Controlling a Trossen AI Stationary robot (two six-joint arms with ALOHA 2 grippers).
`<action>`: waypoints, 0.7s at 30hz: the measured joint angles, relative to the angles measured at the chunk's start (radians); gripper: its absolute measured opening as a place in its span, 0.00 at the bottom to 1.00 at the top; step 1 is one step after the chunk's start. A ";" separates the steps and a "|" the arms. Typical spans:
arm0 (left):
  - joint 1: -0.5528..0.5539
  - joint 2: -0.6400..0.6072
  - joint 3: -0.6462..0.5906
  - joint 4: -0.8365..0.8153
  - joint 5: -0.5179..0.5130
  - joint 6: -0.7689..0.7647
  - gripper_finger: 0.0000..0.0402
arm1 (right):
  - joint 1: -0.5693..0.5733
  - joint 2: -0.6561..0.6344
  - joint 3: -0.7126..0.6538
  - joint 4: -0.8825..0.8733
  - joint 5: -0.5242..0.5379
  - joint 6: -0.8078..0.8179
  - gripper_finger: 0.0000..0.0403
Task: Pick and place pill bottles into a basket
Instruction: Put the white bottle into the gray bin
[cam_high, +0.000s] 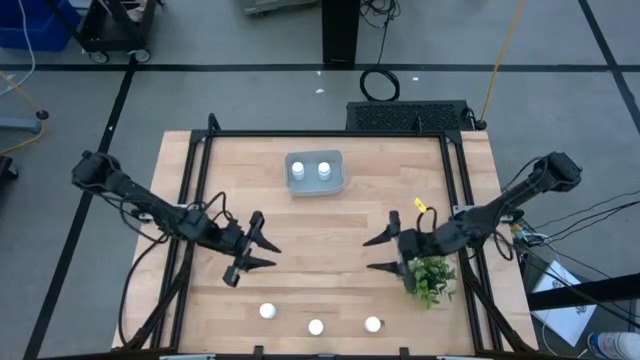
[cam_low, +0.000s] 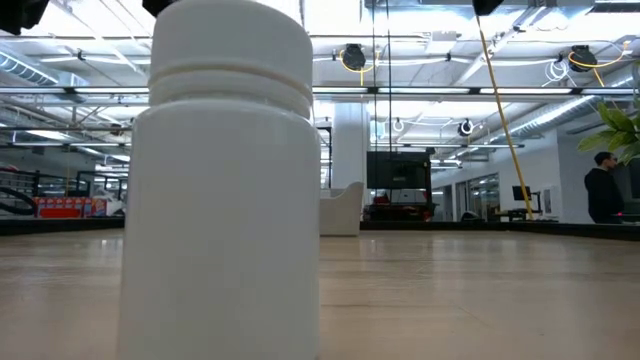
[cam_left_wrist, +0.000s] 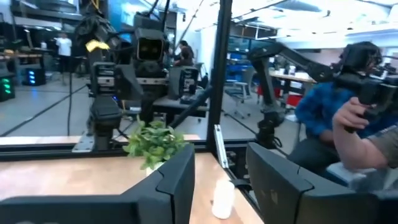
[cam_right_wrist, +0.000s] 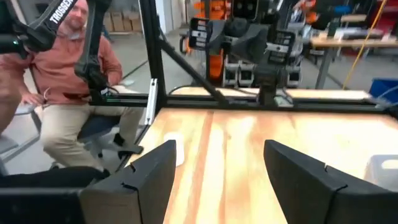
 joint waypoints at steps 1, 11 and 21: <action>-0.003 0.000 0.000 0.000 -0.005 -0.008 0.40 | 0.000 0.021 0.023 -0.023 -0.017 0.017 0.59; -0.007 0.000 0.000 -0.005 0.011 -0.050 0.71 | 0.188 0.249 0.284 -0.271 0.000 0.112 0.64; -0.006 0.000 0.000 -0.005 0.013 -0.043 0.76 | 0.280 0.468 0.505 -0.591 0.115 0.350 0.63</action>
